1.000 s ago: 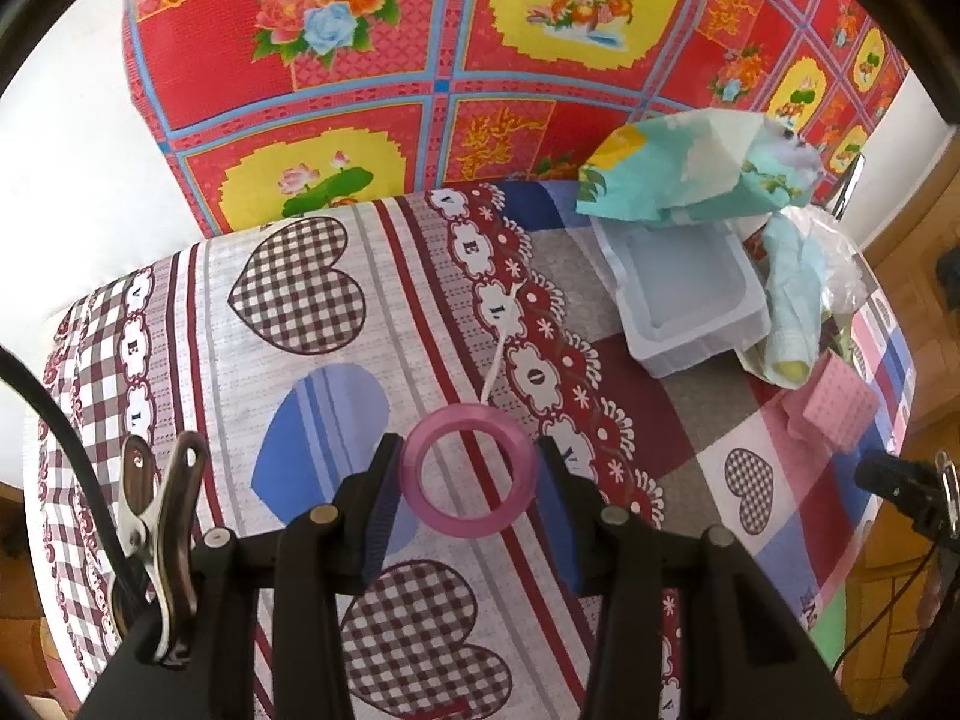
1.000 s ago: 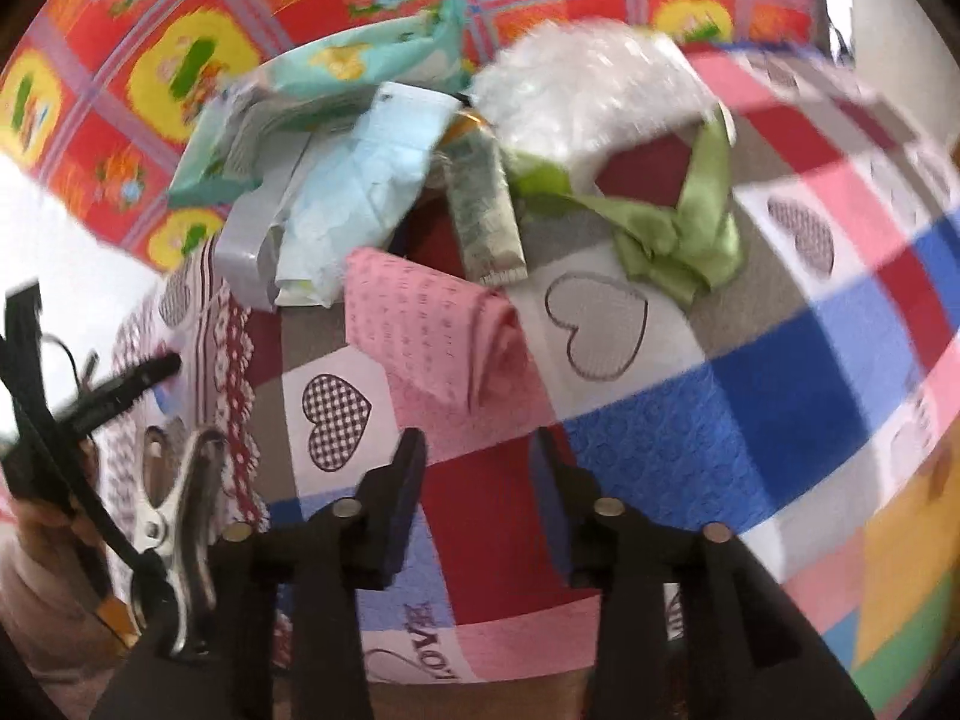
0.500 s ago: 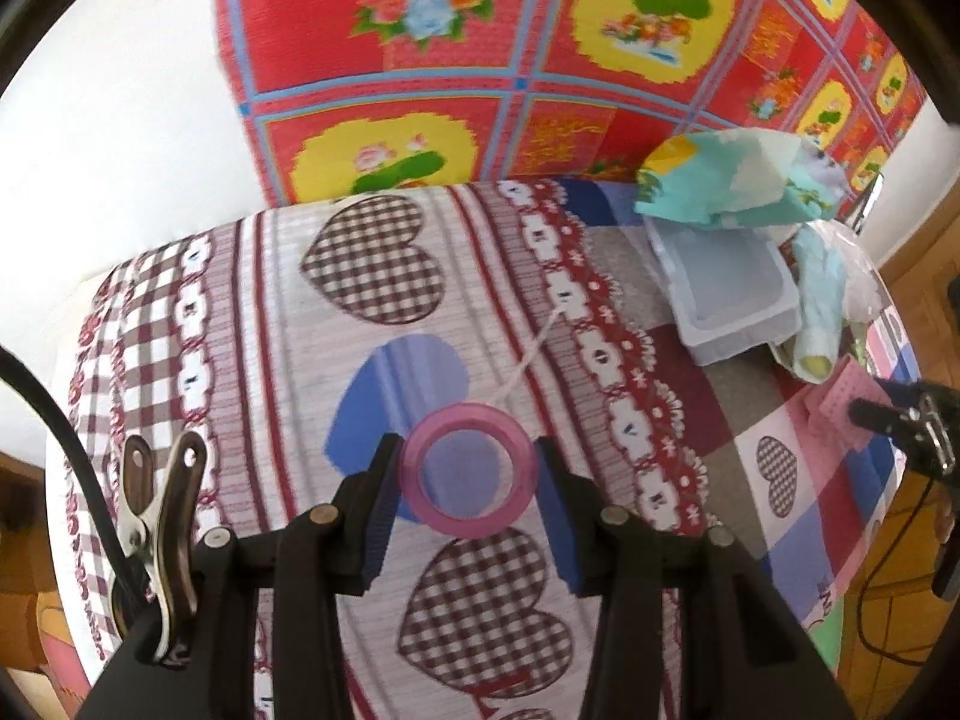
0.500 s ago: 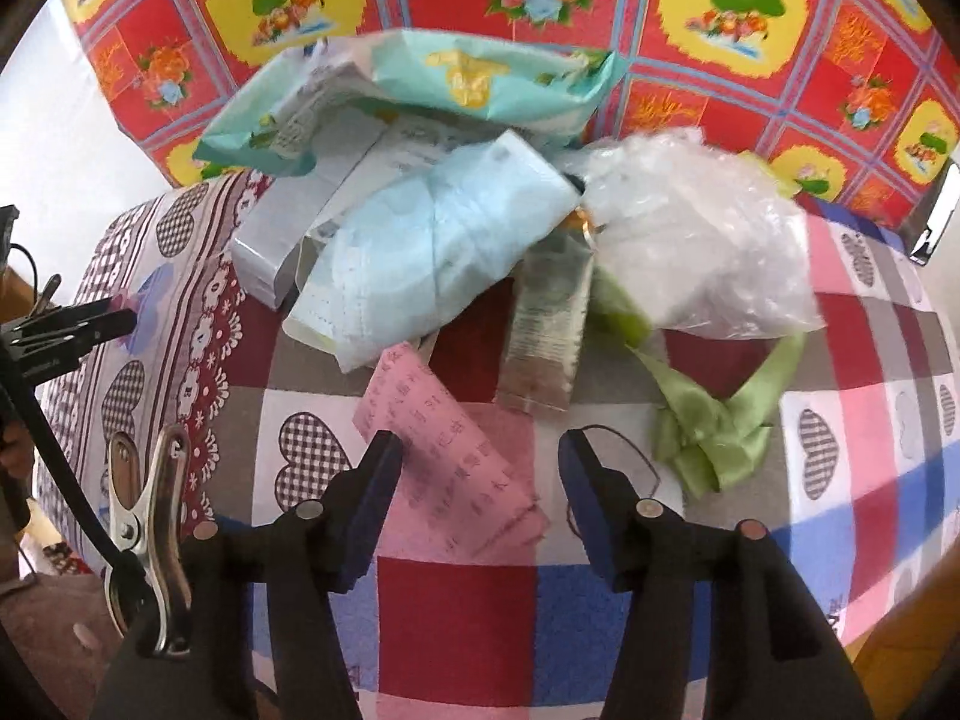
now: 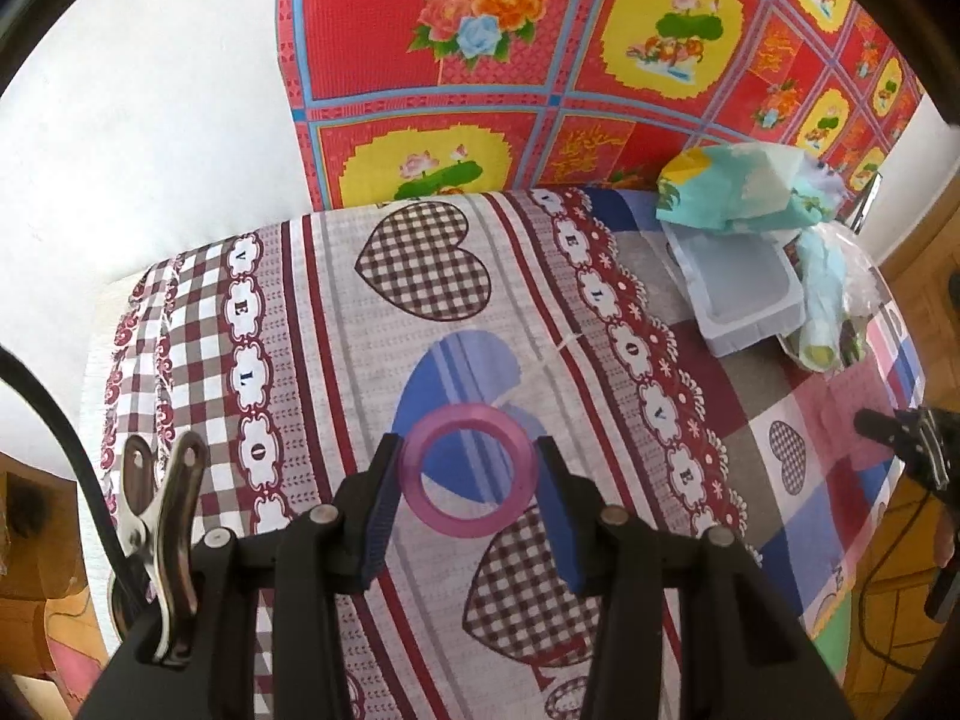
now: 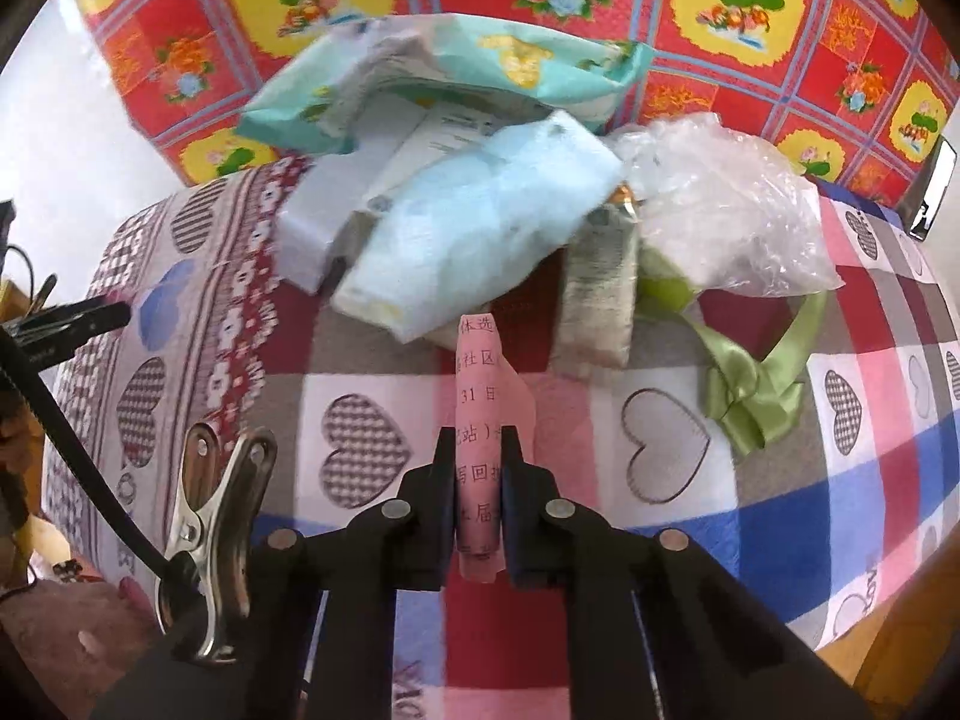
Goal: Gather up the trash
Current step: 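Carry the pink ring in the left tool while the right tool carries the paper to the bucket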
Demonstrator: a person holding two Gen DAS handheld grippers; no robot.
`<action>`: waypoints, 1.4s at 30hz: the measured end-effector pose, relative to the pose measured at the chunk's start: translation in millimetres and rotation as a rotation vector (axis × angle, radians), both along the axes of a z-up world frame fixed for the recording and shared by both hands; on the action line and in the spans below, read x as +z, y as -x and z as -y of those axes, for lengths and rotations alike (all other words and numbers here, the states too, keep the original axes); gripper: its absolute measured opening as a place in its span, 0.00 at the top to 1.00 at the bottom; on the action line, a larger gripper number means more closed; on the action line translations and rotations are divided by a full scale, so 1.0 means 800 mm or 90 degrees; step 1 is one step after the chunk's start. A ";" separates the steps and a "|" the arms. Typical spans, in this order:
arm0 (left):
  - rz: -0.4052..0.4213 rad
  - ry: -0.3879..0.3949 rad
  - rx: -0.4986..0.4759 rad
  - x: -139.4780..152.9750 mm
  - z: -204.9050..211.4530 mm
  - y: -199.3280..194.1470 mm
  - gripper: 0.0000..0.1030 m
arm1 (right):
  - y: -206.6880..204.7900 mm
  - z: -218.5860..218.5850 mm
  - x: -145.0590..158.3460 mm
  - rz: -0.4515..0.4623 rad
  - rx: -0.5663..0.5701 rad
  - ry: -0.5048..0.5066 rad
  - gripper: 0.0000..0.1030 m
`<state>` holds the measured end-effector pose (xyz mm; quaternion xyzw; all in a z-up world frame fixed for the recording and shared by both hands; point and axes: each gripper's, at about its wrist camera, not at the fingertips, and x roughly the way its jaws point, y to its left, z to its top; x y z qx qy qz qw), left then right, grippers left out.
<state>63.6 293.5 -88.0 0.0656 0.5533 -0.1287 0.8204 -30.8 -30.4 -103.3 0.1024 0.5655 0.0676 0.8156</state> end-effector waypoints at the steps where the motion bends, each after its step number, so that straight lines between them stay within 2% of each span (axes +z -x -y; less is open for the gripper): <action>1: 0.003 0.001 -0.001 0.002 0.000 0.002 0.56 | 0.004 -0.004 0.004 0.003 0.001 -0.002 0.87; 9: 0.030 0.002 0.005 0.031 -0.003 0.025 0.56 | 0.024 -0.036 0.028 0.034 -0.002 -0.035 0.87; 18: 0.066 0.009 0.026 0.077 -0.019 0.075 0.56 | 0.043 -0.077 0.051 0.064 0.024 -0.071 0.87; 26: 0.088 -0.002 0.044 0.100 -0.040 0.118 0.56 | 0.061 -0.124 0.066 0.074 0.068 -0.095 0.87; 35: 0.105 -0.017 0.103 0.120 -0.103 0.153 0.56 | 0.064 -0.200 0.089 0.089 0.163 -0.109 0.87; 42: 0.118 -0.027 0.170 0.128 -0.184 0.162 0.56 | 0.043 -0.274 0.106 0.093 0.242 -0.119 0.87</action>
